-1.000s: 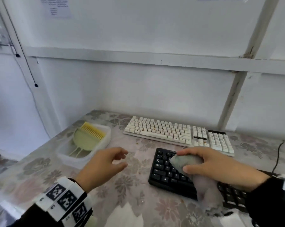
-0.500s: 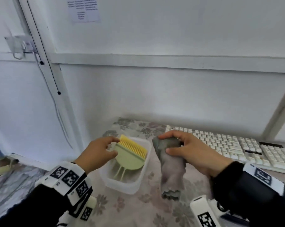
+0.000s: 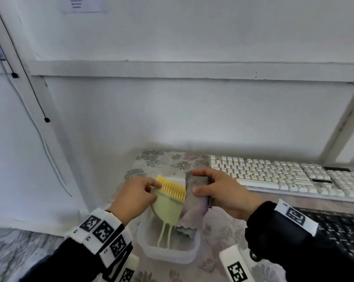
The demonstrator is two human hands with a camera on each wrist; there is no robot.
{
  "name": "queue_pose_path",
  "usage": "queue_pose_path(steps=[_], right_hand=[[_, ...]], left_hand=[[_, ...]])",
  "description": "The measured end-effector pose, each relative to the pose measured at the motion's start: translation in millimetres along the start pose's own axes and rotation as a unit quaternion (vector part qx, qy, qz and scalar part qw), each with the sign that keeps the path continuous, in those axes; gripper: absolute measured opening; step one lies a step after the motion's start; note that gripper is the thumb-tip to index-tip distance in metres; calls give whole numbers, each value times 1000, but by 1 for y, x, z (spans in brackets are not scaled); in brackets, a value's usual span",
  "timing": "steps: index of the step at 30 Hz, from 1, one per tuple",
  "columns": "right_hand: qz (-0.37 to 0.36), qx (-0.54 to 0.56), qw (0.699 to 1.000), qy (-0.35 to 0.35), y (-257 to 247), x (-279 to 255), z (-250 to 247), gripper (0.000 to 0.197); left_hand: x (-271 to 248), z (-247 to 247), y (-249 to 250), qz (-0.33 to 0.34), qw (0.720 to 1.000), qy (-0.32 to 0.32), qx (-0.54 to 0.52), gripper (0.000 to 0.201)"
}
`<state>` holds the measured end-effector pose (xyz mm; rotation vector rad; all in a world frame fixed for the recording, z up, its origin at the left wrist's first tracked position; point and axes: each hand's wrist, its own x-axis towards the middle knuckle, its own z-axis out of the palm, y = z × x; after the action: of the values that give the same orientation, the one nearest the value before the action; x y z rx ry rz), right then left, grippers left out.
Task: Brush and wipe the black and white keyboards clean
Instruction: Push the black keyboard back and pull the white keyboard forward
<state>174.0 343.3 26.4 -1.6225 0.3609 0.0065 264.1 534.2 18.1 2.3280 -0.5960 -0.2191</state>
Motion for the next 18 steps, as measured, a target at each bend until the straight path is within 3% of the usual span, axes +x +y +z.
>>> queue_pose_path(steps=[6,14,18], right_hand=[[15,-84,996,-8,-5,9,19,41],[28,-224,974,-12,-2,17,49,42],[37,-390,920,8,0,22,56,41]], left_hand=[[1,-22,2,9,993,19,-117,29],[-6,-48,3,36,990,68,-114,24],[-9,-52,4,41,988,87,-118,23]])
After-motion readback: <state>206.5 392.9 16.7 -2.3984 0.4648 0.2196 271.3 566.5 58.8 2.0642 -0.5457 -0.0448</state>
